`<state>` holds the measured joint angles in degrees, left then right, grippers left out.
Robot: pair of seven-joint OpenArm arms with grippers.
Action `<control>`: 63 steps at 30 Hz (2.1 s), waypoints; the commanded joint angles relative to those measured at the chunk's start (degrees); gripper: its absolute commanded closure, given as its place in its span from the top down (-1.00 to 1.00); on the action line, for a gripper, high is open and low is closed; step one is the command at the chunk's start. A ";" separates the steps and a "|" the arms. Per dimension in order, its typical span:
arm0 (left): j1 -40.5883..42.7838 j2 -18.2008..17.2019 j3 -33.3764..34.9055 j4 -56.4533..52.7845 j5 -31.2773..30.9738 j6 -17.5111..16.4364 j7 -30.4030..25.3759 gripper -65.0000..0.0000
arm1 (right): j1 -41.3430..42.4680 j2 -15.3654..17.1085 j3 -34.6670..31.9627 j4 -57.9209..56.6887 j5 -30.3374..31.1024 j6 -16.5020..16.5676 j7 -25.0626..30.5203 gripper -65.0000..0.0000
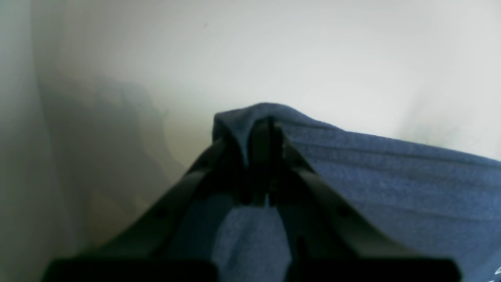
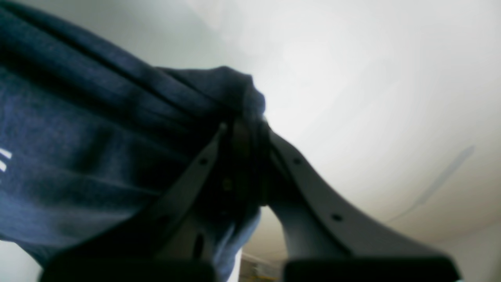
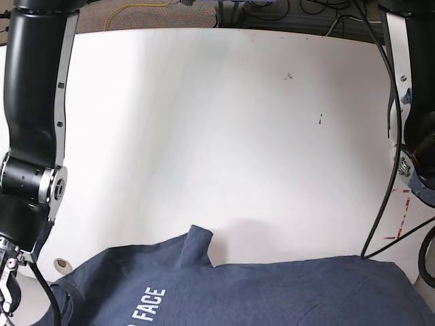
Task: Fold the T-shirt properly
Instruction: 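Lift the shirt with both grippers and swing it over the table, then lay the shirt flat on the table, holding its edge with both grippers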
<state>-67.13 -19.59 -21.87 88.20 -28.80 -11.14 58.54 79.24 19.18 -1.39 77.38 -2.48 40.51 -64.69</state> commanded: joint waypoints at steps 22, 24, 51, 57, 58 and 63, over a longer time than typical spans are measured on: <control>26.56 0.30 -0.59 14.52 -3.86 -1.39 -0.83 -1.00 | -35.15 3.46 5.65 31.23 -1.61 -0.51 -3.05 -1.00; 30.17 0.30 -0.68 16.63 -4.30 -1.66 -0.83 -1.00 | -38.93 3.46 5.92 33.69 -1.70 -0.51 -3.05 -1.00; 74.03 -2.16 -20.46 22.96 -21.45 -1.92 1.81 -1.00 | -74.19 -4.63 18.14 39.41 -1.26 -0.51 -3.31 -1.00; 80.72 -2.87 -21.78 22.96 -21.45 -3.24 1.81 -1.00 | -79.99 -7.44 18.66 39.49 -1.26 -0.51 -3.05 -1.00; 81.68 -2.87 -21.87 22.96 -21.27 -4.12 1.81 -1.00 | -81.04 -7.97 19.19 39.49 -1.26 -0.51 -2.96 -1.00; 84.67 -2.87 -21.78 22.61 -20.57 -6.05 1.81 -1.00 | -85.26 -9.73 21.39 39.49 -1.26 -0.51 -2.96 -1.00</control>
<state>17.15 -21.19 -43.03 110.17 -50.19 -16.86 62.06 -5.32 9.10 18.87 115.81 -2.48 40.45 -67.68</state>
